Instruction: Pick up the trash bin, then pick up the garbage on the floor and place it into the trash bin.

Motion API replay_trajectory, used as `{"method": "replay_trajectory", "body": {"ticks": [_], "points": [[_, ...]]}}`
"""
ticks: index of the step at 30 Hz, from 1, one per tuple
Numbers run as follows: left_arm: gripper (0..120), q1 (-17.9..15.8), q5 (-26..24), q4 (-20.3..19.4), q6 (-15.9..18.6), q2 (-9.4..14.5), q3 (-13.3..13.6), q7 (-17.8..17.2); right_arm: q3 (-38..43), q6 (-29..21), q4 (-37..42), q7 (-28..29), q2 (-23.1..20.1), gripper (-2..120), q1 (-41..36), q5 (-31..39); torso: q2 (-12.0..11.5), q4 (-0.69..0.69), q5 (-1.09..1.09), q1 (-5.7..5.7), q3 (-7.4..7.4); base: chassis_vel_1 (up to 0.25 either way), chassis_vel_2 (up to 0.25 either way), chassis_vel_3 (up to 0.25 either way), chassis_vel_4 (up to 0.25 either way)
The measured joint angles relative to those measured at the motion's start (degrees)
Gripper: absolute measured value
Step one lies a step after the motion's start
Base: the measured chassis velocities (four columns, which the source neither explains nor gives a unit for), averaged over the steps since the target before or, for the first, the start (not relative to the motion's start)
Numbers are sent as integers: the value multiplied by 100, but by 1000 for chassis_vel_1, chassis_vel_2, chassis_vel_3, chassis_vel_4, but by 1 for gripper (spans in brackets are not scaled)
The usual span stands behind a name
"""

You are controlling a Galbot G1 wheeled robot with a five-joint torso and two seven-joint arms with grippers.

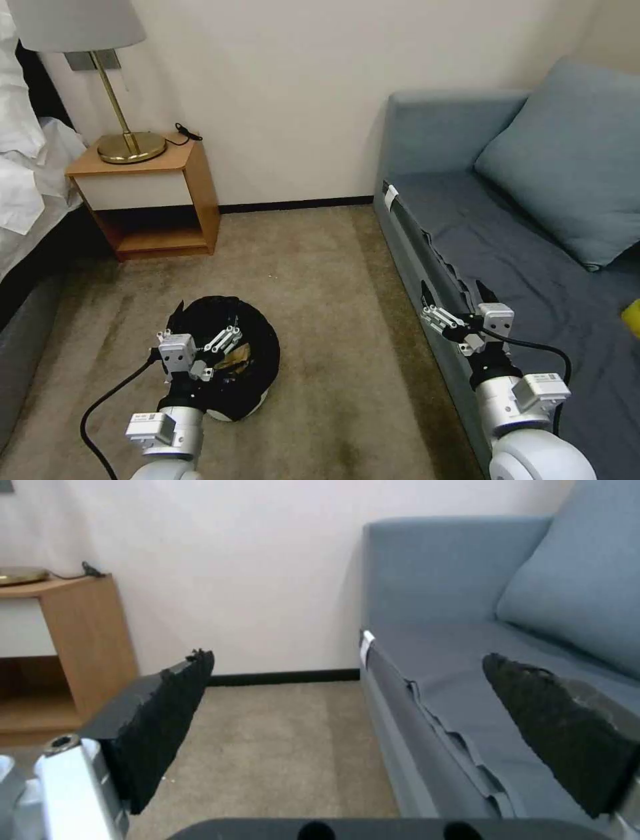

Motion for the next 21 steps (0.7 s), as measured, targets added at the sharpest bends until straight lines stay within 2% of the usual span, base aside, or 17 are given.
{"method": "replay_trajectory", "body": {"ticks": [21], "points": [[100,-5,-17,0,33,4,-10,-14,-1,-15,0,0,-9,100,8,2,0,0,0,0,0,0,0,0,0]]}}
